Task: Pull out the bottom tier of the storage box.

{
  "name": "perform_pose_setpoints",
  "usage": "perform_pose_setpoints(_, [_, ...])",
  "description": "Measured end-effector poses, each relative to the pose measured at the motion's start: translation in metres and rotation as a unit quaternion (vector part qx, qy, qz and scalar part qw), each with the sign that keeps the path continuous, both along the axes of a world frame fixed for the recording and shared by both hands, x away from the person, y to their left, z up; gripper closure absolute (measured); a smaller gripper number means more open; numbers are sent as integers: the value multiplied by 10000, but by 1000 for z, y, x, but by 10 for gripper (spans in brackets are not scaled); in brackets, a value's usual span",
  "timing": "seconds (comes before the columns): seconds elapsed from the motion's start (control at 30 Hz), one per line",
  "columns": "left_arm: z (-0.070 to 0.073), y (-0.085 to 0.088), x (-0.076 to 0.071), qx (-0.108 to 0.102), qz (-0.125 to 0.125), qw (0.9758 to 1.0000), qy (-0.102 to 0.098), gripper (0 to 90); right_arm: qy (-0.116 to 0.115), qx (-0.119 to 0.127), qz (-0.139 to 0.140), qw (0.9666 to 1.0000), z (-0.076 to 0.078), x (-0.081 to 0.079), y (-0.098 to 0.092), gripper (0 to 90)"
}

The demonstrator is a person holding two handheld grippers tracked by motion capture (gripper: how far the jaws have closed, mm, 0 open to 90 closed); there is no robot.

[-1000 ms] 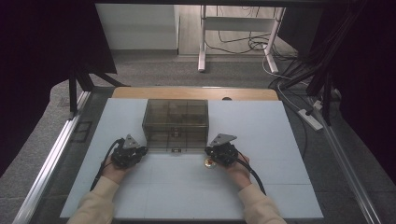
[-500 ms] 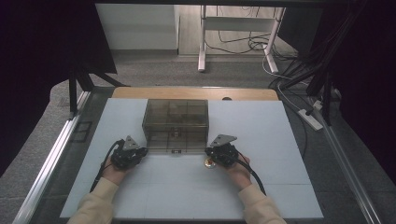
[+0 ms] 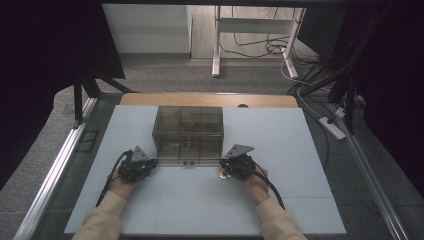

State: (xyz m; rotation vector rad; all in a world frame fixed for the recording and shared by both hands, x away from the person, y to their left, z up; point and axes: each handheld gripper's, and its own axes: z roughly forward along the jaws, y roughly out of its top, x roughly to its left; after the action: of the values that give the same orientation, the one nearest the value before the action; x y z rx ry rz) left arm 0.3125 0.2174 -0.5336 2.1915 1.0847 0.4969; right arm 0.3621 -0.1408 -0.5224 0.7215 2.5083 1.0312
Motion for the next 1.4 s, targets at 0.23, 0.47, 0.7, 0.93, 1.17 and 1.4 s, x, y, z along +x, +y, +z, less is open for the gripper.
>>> perform_pose_setpoints(0.23, [0,0,-1,-4,-5,10000,2,810,5,12,3,10000,0,-1,0,830])
perform_pose_setpoints(0.47, [-1,0,-3,13,-15,10000,-3,810,11,-10,30,10000,0,-2,0,830])
perform_pose_setpoints(0.7, [-1,0,-4,16,-16,10000,-1,810,15,13,37,10000,-1,-4,-1,830])
perform_pose_setpoints(0.93, [-1,0,-5,24,-23,10000,-6,810,13,31,36,10000,0,-5,-1,830])
perform_pose_setpoints(1.17, [0,0,-6,25,-27,10000,-3,811,17,14,54,10000,0,-6,-1,830])
perform_pose_setpoints(1.4, [-1,0,-8,24,-40,10000,-3,811,15,11,58,10000,0,-7,-1,830])
